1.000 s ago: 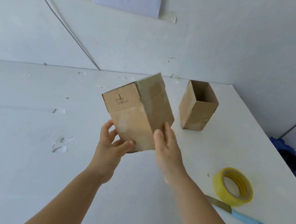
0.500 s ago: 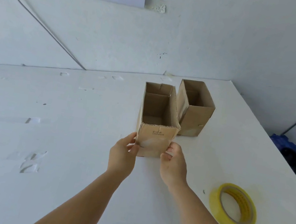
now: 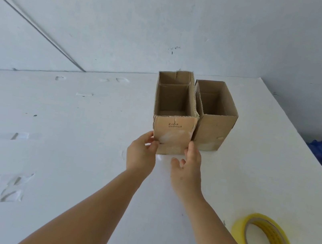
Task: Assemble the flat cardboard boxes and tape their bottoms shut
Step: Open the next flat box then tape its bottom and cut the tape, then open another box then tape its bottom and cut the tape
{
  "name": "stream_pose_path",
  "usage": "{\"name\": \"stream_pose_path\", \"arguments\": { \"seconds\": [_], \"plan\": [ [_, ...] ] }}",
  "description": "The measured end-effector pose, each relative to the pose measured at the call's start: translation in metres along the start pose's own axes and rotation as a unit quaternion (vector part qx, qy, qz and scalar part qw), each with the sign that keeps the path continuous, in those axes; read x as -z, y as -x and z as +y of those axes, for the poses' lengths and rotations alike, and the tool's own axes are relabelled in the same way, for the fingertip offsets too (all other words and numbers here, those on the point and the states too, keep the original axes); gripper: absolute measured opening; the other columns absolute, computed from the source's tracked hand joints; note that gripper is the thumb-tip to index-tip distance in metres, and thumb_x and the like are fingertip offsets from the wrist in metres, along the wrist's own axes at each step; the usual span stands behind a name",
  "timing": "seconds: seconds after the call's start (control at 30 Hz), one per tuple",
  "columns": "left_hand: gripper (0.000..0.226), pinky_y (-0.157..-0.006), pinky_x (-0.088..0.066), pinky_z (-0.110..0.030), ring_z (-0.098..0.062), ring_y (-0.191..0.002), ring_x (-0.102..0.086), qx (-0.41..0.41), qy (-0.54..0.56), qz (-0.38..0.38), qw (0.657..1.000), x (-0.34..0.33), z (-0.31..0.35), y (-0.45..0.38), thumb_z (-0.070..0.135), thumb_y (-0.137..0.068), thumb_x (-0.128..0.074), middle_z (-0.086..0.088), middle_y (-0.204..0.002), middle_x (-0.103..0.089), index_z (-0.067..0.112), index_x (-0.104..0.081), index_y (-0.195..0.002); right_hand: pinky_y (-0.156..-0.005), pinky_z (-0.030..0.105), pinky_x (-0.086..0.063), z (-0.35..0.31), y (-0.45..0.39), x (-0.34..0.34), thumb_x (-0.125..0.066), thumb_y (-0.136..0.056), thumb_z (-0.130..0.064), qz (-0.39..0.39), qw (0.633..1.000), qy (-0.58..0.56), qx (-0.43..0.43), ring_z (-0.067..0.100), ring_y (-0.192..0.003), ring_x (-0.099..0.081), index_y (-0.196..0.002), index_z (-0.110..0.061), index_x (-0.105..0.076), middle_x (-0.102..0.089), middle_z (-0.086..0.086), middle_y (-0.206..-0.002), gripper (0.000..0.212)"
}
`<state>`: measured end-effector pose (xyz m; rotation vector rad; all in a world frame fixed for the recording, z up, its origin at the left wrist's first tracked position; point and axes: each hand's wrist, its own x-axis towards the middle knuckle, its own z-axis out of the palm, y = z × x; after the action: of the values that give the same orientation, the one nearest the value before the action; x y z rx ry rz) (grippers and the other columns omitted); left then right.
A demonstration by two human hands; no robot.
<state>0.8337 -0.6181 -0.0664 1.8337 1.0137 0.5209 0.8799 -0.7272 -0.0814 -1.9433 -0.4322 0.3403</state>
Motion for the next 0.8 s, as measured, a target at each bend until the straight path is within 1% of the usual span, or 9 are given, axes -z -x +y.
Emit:
{"name": "stream_pose_path", "arguments": {
  "seconds": [0.2, 0.27, 0.33, 0.37, 0.43, 0.5, 0.6, 0.7, 0.8],
  "plan": [
    [0.035, -0.064, -0.039, -0.011, -0.009, -0.090, -0.060, -0.049, -0.060, -0.050, 0.996, 0.001, 0.004, 0.001, 0.016, -0.097, -0.040, 0.013, -0.106, -0.065, 0.030, -0.059, -0.122, -0.109, 0.026, -0.030, 0.004, -0.001, 0.004, -0.048, -0.096, -0.015, -0.012, 1.000, -0.001, 0.001, 0.019, -0.142, -0.025, -0.151, -0.014, -0.011, -0.013, 0.002, -0.157, 0.067],
    [0.037, -0.074, -0.044, -0.019, -0.015, -0.102, -0.059, -0.073, -0.123, -0.080, 0.986, 0.004, 0.002, 0.005, 0.016, -0.097, -0.038, 0.007, -0.116, -0.063, 0.027, -0.053, -0.129, -0.106, 0.023, -0.029, 0.005, 0.001, 0.005, -0.047, -0.096, -0.018, -0.016, 0.999, 0.029, 0.006, 0.018, -0.142, -0.023, -0.151, -0.015, -0.010, -0.011, 0.001, -0.158, 0.067],
    [0.044, -0.095, -0.040, -0.027, -0.018, -0.123, -0.048, -0.077, -0.200, -0.108, 0.971, 0.010, -0.003, 0.012, 0.019, -0.099, -0.039, 0.001, -0.137, -0.051, 0.023, -0.038, -0.143, -0.102, 0.021, -0.028, 0.006, 0.006, 0.006, -0.045, -0.097, -0.022, -0.029, 0.997, 0.073, 0.020, 0.017, -0.143, -0.020, -0.151, -0.016, -0.008, -0.008, 0.000, -0.158, 0.066],
    [0.048, -0.101, -0.036, -0.029, -0.018, -0.130, -0.042, -0.079, -0.235, -0.123, 0.961, 0.014, -0.007, 0.017, 0.021, -0.100, -0.039, 0.001, -0.145, -0.043, 0.022, -0.031, -0.147, -0.103, 0.021, -0.028, 0.006, 0.009, 0.005, -0.043, -0.098, -0.024, -0.043, 0.995, 0.090, 0.028, 0.016, -0.144, -0.019, -0.151, -0.016, -0.008, -0.007, 0.000, -0.159, 0.065],
    [0.051, -0.101, -0.035, -0.031, -0.017, -0.133, -0.038, -0.101, -0.306, -0.150, 0.935, 0.025, -0.014, 0.027, 0.023, -0.100, -0.039, 0.005, -0.151, -0.034, 0.023, -0.025, -0.148, -0.108, 0.025, -0.026, 0.008, 0.017, 0.004, -0.041, -0.098, -0.025, -0.083, 0.988, 0.125, 0.045, 0.015, -0.145, -0.016, -0.151, -0.016, -0.008, -0.008, 0.000, -0.159, 0.063],
    [0.051, -0.103, -0.032, -0.031, -0.016, -0.134, -0.034, -0.140, -0.377, -0.162, 0.901, 0.037, -0.022, 0.039, 0.025, -0.099, -0.040, 0.006, -0.150, -0.034, 0.023, -0.026, -0.148, -0.113, 0.028, -0.021, 0.011, 0.028, 0.002, -0.039, -0.099, -0.028, -0.127, 0.972, 0.185, 0.063, 0.015, -0.145, -0.012, -0.152, -0.014, -0.009, -0.011, 0.001, -0.159, 0.062],
    [0.049, -0.106, -0.026, -0.030, -0.016, -0.134, -0.031, -0.185, -0.446, -0.167, 0.859, 0.058, -0.038, 0.059, 0.030, -0.098, -0.042, 0.003, -0.141, -0.044, 0.018, -0.031, -0.144, -0.115, 0.030, -0.019, 0.013, 0.047, -0.004, -0.036, -0.100, -0.031, -0.185, 0.929, 0.300, 0.112, 0.016, -0.145, -0.011, -0.151, -0.010, -0.011, -0.015, 0.002, -0.158, 0.061],
    [0.049, -0.107, -0.024, -0.032, -0.018, -0.135, -0.029, -0.170, -0.463, -0.167, 0.854, 0.083, -0.057, 0.082, 0.035, -0.097, -0.042, 0.001, -0.139, -0.045, 0.017, -0.033, -0.142, -0.112, 0.032, -0.025, 0.008, 0.069, -0.017, -0.037, -0.098, -0.034, -0.220, 0.887, 0.375, 0.154, 0.018, -0.143, -0.016, -0.147, -0.011, -0.019, -0.023, 0.001, -0.155, 0.057],
    [0.052, -0.109, -0.023, -0.031, -0.017, -0.136, -0.029, -0.148, -0.456, -0.148, 0.865, 0.117, -0.077, 0.106, 0.037, -0.097, -0.041, 0.002, -0.143, -0.042, 0.019, -0.029, -0.144, -0.114, 0.033, -0.022, -0.002, 0.096, -0.036, -0.038, -0.098, -0.036, -0.252, 0.866, 0.398, 0.168, 0.018, -0.145, -0.013, -0.148, -0.013, -0.019, -0.021, -0.001, -0.156, 0.058]
  ]
}}
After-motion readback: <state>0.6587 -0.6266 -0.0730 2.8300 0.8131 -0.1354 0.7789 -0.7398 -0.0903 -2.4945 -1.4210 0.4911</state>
